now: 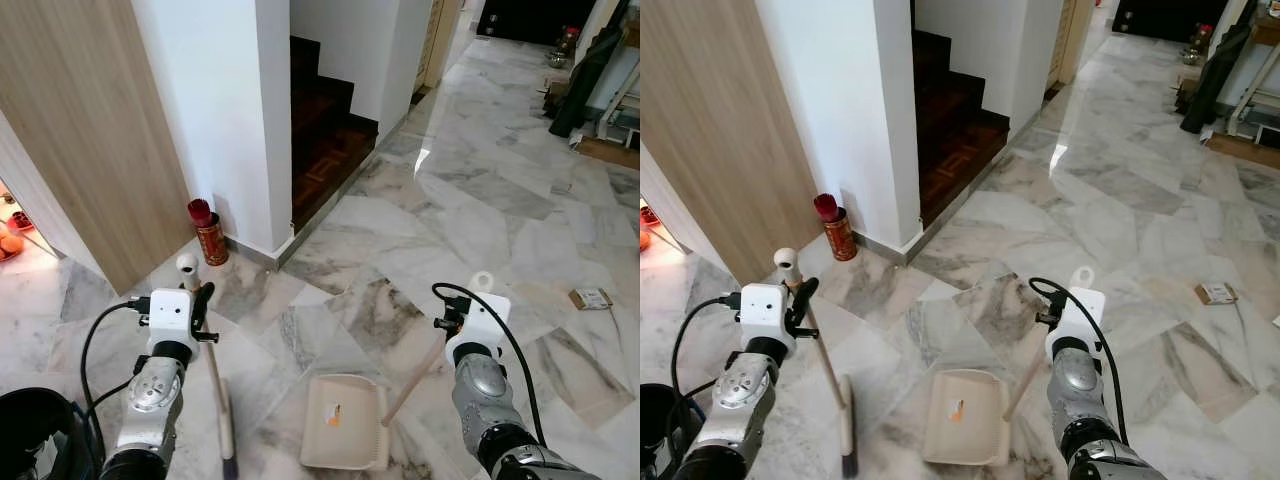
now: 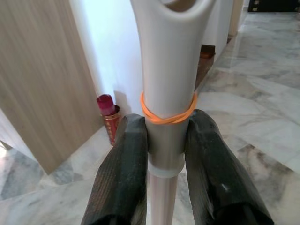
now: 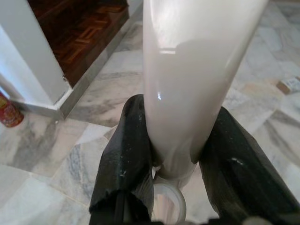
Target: Sweep floor
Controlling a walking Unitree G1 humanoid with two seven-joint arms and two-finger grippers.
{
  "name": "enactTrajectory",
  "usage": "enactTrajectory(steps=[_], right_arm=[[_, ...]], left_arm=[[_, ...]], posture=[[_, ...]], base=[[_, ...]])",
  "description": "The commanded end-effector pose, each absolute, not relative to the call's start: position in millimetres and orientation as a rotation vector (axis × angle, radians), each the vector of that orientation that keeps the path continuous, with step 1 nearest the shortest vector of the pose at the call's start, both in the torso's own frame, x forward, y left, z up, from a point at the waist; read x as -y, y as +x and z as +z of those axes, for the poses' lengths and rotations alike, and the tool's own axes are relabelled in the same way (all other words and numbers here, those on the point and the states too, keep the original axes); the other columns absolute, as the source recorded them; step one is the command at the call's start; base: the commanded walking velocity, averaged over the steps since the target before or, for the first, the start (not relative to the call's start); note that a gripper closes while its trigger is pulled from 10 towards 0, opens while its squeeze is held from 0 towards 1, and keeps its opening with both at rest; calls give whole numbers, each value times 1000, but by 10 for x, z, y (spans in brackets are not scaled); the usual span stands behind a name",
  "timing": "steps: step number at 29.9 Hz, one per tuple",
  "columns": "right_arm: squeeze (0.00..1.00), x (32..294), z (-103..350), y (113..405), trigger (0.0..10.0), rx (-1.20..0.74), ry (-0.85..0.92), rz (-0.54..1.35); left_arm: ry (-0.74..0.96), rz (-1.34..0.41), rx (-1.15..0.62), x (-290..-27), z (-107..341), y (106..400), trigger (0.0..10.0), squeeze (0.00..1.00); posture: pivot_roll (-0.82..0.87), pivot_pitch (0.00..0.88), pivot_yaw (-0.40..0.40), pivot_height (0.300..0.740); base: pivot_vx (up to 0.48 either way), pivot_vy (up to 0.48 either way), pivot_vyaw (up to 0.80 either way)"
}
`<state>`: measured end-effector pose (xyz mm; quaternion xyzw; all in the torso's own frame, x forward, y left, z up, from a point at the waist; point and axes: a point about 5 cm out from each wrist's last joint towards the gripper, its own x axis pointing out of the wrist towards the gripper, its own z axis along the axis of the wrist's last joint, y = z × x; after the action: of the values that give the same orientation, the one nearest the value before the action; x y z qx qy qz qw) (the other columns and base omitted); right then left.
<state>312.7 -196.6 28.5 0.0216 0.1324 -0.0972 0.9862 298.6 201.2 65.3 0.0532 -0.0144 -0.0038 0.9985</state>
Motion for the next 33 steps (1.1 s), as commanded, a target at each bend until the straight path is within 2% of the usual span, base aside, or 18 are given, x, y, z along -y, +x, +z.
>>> enactTrajectory(steps=[1, 11, 17, 22, 33], right_arm=[[0, 2029, 365, 3160, 10000, -217, 16, -190], [0, 2166, 377, 3113, 10000, -187, 16, -187], [0, 2198, 434, 3160, 10000, -176, 10, -220], [0, 2078, 440, 3184, 10000, -165, 10, -169], [0, 2039, 391, 3141, 10000, -164, 27, -185]], left_arm=[[105, -28, 79, -1955, 736, 2997, 10000, 0], [106, -12, 38, -1878, 587, 2890, 10000, 0], [133, 0, 27, -2011, 582, 2858, 10000, 0], [132, 51, 20, -2151, 583, 2855, 10000, 0], [132, 10, 18, -2080, 628, 2976, 10000, 0]], posture=[[118, 0, -72, 740], [139, 0, -79, 740], [131, 0, -84, 740], [113, 0, -66, 740], [79, 0, -34, 740]], base=[[0, 0, 0], [0, 0, 0], [301, 0, 0], [370, 0, 0], [374, 0, 0]])
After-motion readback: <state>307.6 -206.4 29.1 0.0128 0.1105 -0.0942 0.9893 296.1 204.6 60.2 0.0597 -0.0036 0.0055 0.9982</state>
